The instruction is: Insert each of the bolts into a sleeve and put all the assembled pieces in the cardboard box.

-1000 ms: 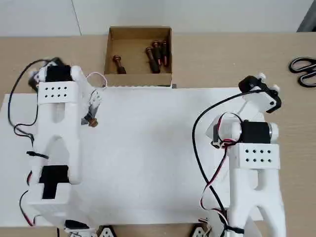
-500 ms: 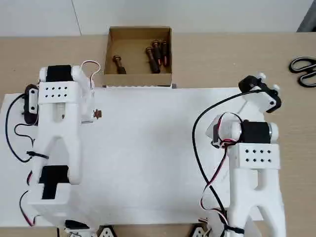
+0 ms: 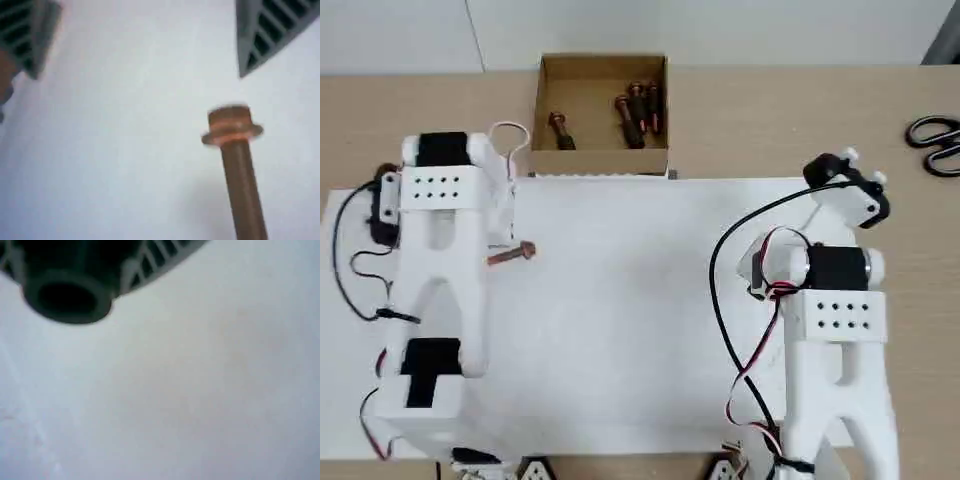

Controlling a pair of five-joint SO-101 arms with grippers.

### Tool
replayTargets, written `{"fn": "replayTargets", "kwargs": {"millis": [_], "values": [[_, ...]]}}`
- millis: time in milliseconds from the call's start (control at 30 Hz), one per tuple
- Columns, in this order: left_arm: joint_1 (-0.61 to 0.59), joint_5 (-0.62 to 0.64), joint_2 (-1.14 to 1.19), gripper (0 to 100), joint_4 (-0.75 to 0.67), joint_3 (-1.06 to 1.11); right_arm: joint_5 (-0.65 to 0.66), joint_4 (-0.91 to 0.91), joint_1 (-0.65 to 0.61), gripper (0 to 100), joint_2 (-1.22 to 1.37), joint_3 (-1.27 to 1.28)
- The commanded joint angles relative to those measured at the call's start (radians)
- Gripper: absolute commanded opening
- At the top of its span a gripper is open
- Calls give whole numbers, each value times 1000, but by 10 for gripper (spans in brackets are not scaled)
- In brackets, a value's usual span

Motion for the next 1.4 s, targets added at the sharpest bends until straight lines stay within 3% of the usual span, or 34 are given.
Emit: {"fn": "replayTargets", "kwargs": {"millis": [0, 133, 467, 733, 833, 1100, 1200, 1367], "values": [[28, -37, -52, 306, -18, -22, 9, -5, 5, 2, -22, -3], [29, -64, -52, 306, -25, -24, 9, -5, 8, 2, -22, -3], [-3, -680, -52, 306, 66, -62, 11, -5, 8, 2, -22, -3], [-6, -1026, -43, 306, 66, -67, 12, -5, 8, 2, -22, -3], [-11, -1238, -43, 306, 66, -67, 12, -5, 8, 2, -21, -3], [-9, -1996, -41, 306, 66, -65, 12, -5, 10, 2, -21, -3], [-12, -2143, -43, 306, 66, -65, 12, -5, 10, 2, -21, -3], [-11, -2254, -41, 306, 66, -65, 12, 8, 8, 2, -22, -3]]}}
